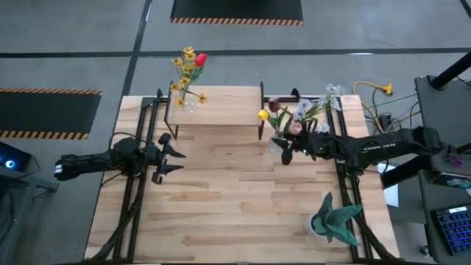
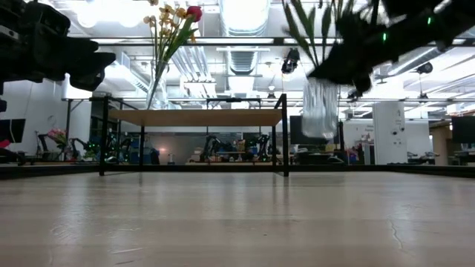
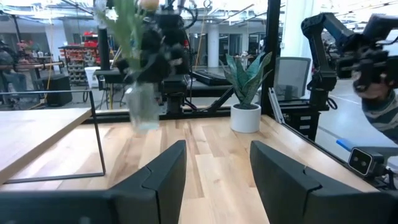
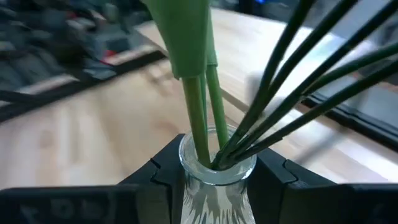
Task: Pick and place flowers into a vace then onto a shelf
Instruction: Put the flower vase on the shelf
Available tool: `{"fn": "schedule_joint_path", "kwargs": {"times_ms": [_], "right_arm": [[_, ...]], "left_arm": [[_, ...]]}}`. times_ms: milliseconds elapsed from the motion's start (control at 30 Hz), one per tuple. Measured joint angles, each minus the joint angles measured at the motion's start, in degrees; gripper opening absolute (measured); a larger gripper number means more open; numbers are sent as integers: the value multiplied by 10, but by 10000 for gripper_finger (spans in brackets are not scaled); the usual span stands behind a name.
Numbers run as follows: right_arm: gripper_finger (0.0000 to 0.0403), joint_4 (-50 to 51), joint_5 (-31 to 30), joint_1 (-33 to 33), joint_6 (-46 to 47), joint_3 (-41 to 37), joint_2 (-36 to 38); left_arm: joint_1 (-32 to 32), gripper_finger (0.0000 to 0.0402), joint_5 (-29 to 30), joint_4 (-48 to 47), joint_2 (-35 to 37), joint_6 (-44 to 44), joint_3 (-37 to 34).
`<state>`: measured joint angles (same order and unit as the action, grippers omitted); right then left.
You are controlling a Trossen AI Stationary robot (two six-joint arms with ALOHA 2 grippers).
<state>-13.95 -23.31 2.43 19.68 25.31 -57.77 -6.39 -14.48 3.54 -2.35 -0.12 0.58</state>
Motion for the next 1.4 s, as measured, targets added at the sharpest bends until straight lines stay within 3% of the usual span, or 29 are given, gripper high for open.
{"fn": "schedule_joint_path", "kwargs": {"times_ms": [133, 267, 467, 1000, 1200, 1400], "right_arm": [[113, -5, 2, -35, -26, 44, -17], [113, -2, 35, -28, -70, 104, -46], [114, 14, 73, 28, -120, 215, -113], [118, 102, 166, 166, -172, 514, -377], [113, 109, 187, 199, -161, 557, -414], [119, 110, 193, 222, -139, 548, -419]], "left_arm": [[0, 161, 0, 0, 0, 0, 0], [0, 161, 0, 0, 0, 0, 0], [0, 161, 1, 0, 0, 0, 0], [0, 161, 2, -2, 0, 0, 0], [0, 161, 2, -2, 0, 0, 0], [0, 161, 1, -3, 0, 0, 0]]}}
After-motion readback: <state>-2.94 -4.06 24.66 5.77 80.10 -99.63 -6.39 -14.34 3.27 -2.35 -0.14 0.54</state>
